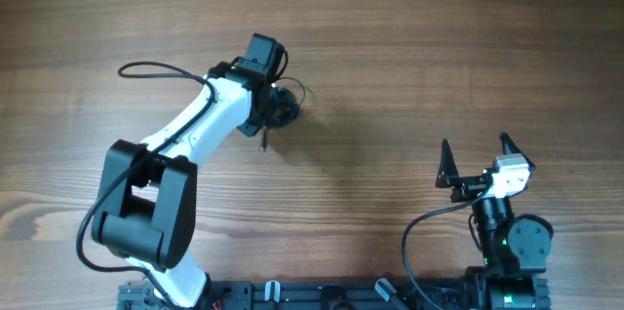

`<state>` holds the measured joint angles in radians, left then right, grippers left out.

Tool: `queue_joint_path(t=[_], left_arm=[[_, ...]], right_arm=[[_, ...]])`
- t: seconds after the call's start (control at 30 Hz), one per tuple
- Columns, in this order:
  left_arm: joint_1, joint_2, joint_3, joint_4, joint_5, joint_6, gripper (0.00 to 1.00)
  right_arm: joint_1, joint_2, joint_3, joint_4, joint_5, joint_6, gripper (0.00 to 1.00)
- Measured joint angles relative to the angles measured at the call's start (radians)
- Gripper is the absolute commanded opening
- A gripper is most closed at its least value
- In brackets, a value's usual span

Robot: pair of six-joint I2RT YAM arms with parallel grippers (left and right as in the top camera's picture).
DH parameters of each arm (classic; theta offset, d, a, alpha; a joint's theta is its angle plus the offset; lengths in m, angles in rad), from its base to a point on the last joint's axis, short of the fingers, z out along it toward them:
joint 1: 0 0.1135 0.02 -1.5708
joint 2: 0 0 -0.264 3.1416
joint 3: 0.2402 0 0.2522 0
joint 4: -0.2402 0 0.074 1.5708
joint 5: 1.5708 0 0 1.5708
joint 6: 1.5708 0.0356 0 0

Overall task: Untangle cables
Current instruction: 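Grasp the black cable coil with the left gripper and lift it, then raise the right arm and bring its gripper toward the held coil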

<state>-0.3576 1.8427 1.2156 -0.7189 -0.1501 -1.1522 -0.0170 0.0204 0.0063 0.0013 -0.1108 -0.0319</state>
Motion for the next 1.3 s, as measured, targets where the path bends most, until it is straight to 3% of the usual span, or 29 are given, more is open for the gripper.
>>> queue_joint_path(t=[0.13, 0.2, 0.37, 0.4, 0.47, 0.7, 0.83, 1.0, 1.1, 1.17, 1.3], left_arm=[[-0.001, 0.0, -0.047, 0.063, 0.006, 0.001, 0.57], [-0.003, 0.0, -0.063, 0.074, 0.024, -0.002, 0.58], [-0.027, 0.001, -0.099, 0.111, 0.052, -0.008, 0.41], [-0.035, 0.003, -0.101, 0.135, 0.054, -0.008, 0.33], [-0.056, 0.015, -0.101, 0.19, 0.055, -0.004, 0.04], [-0.092, 0.041, -0.097, 0.195, 0.052, 0.027, 0.04], [-0.042, -0.054, -0.101, 0.129, 0.091, 0.179, 0.04], [0.007, -0.377, -0.098, 0.112, 0.158, 0.432, 0.04], [0.006, -0.56, -0.092, 0.018, 0.191, 0.619, 0.04], [0.006, -0.629, -0.092, -0.04, 0.202, 0.739, 0.04], [0.006, -0.637, -0.093, -0.119, 0.205, 0.867, 0.04]], right_arm=[[0.0, 0.0, 0.0, 0.0, 0.0, 0.0, 1.0], [0.0, 0.0, 0.0, 0.0, 0.0, 0.0, 1.0], [0.0, 0.0, 0.0, 0.0, 0.0, 0.0, 1.0], [0.0, 0.0, 0.0, 0.0, 0.0, 0.0, 1.0], [0.0, 0.0, 0.0, 0.0, 0.0, 0.0, 1.0], [0.0, 0.0, 0.0, 0.0, 0.0, 0.0, 1.0], [0.0, 0.0, 0.0, 0.0, 0.0, 0.0, 1.0], [0.0, 0.0, 0.0, 0.0, 0.0, 0.0, 1.0], [0.0, 0.0, 0.0, 0.0, 0.0, 0.0, 1.0], [0.0, 0.0, 0.0, 0.0, 0.0, 0.0, 1.0], [0.0, 0.0, 0.0, 0.001, -0.014, 0.052, 1.0]])
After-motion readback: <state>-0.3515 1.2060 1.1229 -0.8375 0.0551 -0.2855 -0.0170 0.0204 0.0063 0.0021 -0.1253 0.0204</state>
